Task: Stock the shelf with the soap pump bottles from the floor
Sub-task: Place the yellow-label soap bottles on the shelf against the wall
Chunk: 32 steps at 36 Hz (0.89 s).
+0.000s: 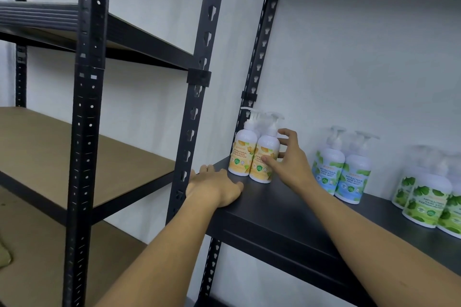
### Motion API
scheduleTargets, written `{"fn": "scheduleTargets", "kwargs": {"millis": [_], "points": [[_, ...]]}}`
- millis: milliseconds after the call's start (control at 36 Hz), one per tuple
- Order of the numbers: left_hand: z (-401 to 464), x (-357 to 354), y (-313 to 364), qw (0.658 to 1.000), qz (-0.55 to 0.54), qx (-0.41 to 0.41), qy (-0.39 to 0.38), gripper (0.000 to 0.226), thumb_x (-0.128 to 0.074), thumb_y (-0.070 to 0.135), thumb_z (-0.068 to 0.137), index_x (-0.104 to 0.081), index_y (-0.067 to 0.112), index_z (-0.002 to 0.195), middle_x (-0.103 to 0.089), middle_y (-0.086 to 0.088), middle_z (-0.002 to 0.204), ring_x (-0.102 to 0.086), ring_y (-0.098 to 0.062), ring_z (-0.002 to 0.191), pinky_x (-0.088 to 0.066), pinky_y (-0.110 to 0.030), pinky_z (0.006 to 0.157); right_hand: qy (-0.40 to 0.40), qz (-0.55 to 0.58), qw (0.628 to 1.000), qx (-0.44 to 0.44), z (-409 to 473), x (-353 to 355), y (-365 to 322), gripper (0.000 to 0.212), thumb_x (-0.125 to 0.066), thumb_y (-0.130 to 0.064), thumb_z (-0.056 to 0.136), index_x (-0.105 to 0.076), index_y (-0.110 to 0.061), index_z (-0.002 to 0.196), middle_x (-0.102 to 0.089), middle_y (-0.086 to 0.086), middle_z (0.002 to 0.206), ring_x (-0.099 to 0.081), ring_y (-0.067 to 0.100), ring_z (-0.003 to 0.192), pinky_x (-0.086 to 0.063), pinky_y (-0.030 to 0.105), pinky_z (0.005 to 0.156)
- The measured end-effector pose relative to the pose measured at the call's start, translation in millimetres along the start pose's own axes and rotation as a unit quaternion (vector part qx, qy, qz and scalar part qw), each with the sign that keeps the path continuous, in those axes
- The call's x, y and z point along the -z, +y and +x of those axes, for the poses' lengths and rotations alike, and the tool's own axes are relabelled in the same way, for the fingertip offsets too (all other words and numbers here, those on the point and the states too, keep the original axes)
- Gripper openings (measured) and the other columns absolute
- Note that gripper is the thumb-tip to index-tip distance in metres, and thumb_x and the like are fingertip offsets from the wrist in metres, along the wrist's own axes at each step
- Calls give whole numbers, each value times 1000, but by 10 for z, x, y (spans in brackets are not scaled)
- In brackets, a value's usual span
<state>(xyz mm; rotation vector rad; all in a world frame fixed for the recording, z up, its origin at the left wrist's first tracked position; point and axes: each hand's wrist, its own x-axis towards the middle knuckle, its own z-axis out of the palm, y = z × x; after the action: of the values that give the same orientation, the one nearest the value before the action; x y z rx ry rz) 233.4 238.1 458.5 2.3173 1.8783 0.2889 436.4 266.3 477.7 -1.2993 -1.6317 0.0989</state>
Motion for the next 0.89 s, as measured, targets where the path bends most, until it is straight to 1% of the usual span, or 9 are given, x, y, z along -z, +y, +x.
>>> {"fn": "scheduleTargets", "kwargs": {"millis": [139,333,444,500,611,667,722,806,889], "points": [[13,-12,-7,1000,-1,0,3,70,-26,62,97,-33,20,153,-24,-10,162,-16,-26,150,-16,-48,118,0,-1,1000,2,-8,3,-2,77,-80,-11,82,-32,-25,140,-55,2,136,-63,18,102,-53,27,78],[19,-12,-1,1000,0,-1,5,69,-26,62,97,-34,20,152,-25,-9,161,-17,-26,150,-16,-49,118,-1,-8,1000,-4,-12,5,-17,76,-79,-11,83,-32,-26,140,-55,2,136,-63,18,100,-53,30,79],[31,-25,-13,1000,-10,-2,11,68,-27,61,97,-37,20,150,-28,-9,159,-19,-26,149,-17,-49,118,-5,-8,1000,-5,-24,9,-19,76,-78,-12,84,-31,-26,142,-53,3,139,-63,19,101,-52,28,78],[39,-25,-19,1000,-15,-3,13,68,-28,61,97,-38,20,149,-31,-9,158,-22,-26,148,-19,-48,117,-8,-6,1000,-5,-32,17,-22,75,-77,-12,85,-30,-26,143,-52,3,140,-62,18,102,-51,25,77],[37,-20,-17,999,-27,-8,15,64,-30,59,97,-41,20,147,-36,-9,154,-27,-26,145,-23,-46,115,-7,3,1000,-20,-57,68,-27,67,-68,-15,93,-30,-25,146,-48,4,145,-61,19,108,-46,11,68],[42,-21,-17,999,-31,-9,17,63,-31,59,97,-42,20,146,-38,-9,152,-29,-26,143,-24,-46,114,0,-14,999,-31,-78,112,-33,59,-62,-18,97,-32,-23,147,-45,5,147,-62,19,106,-43,11,66],[46,-21,-19,999,-32,-8,19,62,-31,58,97,-43,21,145,-40,-9,150,-31,-26,142,-25,-47,114,4,-43,998,-38,-100,165,-42,53,-59,-19,98,-36,-19,146,-46,6,147,-61,19,103,-44,19,72],[34,-19,-16,999,-28,-6,22,60,-31,57,97,-46,20,142,-43,-9,147,-34,-26,139,-25,-48,114,-11,-89,995,-53,-146,255,-53,50,-55,-21,98,-38,-15,145,-46,10,148,-57,26,119,-44,33,93],[-20,-8,-4,998,-49,-9,36,45,-32,52,98,-55,20,120,-54,-8,133,-44,-26,127,-29,-46,112,-46,-134,988,-66,-228,348,-86,51,-55,-25,98,-38,-14,145,-47,12,147,-53,28,126,-43,38,100]]}}
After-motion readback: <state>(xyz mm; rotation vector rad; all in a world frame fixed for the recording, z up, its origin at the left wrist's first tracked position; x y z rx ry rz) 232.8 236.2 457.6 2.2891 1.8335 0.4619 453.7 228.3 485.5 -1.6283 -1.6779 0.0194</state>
